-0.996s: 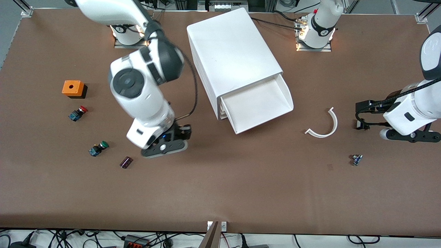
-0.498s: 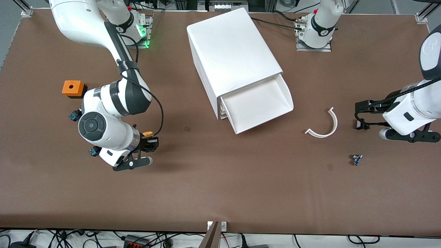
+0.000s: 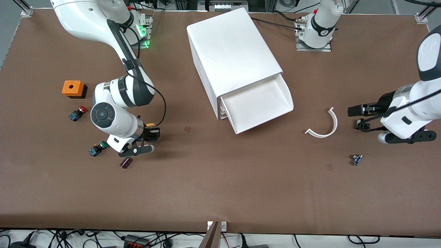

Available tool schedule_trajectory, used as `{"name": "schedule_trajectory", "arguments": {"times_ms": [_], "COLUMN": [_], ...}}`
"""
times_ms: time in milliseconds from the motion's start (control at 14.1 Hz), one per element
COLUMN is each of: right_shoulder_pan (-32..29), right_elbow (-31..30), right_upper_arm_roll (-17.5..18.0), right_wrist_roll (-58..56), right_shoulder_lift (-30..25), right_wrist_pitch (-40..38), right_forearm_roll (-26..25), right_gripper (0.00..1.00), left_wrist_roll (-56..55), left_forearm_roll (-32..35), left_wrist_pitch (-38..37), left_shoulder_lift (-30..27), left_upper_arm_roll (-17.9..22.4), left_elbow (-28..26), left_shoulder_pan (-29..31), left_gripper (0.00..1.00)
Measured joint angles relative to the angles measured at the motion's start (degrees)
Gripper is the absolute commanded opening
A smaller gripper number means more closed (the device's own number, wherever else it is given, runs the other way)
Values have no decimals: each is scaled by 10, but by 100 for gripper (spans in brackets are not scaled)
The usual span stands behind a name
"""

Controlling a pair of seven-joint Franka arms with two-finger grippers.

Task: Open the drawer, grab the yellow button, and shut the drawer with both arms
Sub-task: 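Push the drawer shut with the left gripper while the right gripper holds the button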

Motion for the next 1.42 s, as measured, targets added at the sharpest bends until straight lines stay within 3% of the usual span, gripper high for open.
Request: {"name": "schedule_trajectory", "arguments": {"times_ms": [427, 854, 925, 996, 1423], "right_shoulder_pan": [13, 21, 21, 21, 20], "right_elbow": [-57, -62, -62, -62, -35], "right_upper_arm_roll": [6, 6, 6, 6, 3], "right_wrist_roll": [-5, -53, -53, -53, -52], "right_shoulder_lift": [-3, 21, 26, 30, 27], "right_wrist_pitch": [61, 72, 72, 73, 53], "right_forearm_roll": [0, 0, 0, 0, 0], "right_gripper": [0, 3, 41, 99, 100], "left_wrist_roll": [-120, -243, -264, -280, -357], "left_forearm_roll": [-5, -5, -5, -5, -5], "left_wrist_pitch": [208, 337, 351, 360, 367], "left_shoulder_lift": [19, 20, 20, 20, -21], "left_upper_arm_roll": [-20, -22, -23, -23, -49], "left_elbow": [-132, -230, -240, -249, -315], "left_shoulder_pan": [-61, -126, -138, -150, -183], "left_gripper": [100, 100, 100, 100, 100]}}
